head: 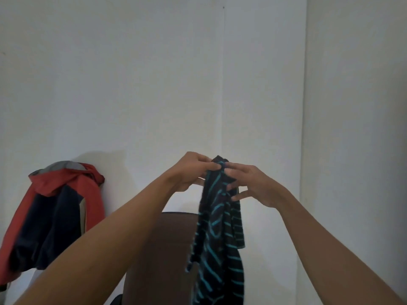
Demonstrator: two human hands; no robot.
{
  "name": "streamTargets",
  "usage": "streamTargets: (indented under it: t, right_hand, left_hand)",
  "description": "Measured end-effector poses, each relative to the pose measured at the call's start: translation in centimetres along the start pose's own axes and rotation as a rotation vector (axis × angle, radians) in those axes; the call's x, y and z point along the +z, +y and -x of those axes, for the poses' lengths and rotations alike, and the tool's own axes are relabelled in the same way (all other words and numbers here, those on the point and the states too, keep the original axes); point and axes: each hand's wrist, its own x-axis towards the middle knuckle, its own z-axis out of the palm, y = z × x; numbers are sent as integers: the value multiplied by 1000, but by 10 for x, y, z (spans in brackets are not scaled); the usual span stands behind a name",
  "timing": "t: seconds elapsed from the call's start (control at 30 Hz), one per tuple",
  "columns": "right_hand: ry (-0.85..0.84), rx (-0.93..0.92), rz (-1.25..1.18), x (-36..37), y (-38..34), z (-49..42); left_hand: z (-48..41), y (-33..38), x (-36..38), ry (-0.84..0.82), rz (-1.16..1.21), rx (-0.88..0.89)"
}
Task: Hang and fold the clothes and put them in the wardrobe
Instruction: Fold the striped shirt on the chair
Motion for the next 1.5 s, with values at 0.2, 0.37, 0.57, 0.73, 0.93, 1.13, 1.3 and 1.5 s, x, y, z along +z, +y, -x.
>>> streamTargets:
  t: [0.2, 0.37, 0.57, 0.73, 0.93, 1.13, 1.3, 1.5]
  right_hand:
    - [40, -138, -101, 5, 0, -2]
    - [17, -89, -211, -5, -11, 0]
    - [-11, -121, -232, -12, -30, 1]
    - [34, -152, -214, -14, -41, 2]
    - [55, -165, -261, -16, -42, 1]
    - [191, -220, 39, -24, -43, 3]
    - [311, -215, 79, -45, -48, 10]
    - [417, -233, 425, -66, -52, 12]
  left_hand:
    - [5, 18, 10, -99, -21, 146]
    - [-5, 8, -6, 162, -346, 311]
    - [-7, -3, -7, -135, -85, 152]
    - [-4, -2, -9, -104, -13, 156]
    - [5, 0, -15, -144, 239, 161]
    - [9, 5, -31, 25, 321, 202]
    - [14, 11, -57, 263, 327, 231]
    - [14, 17, -83, 334, 162, 236]
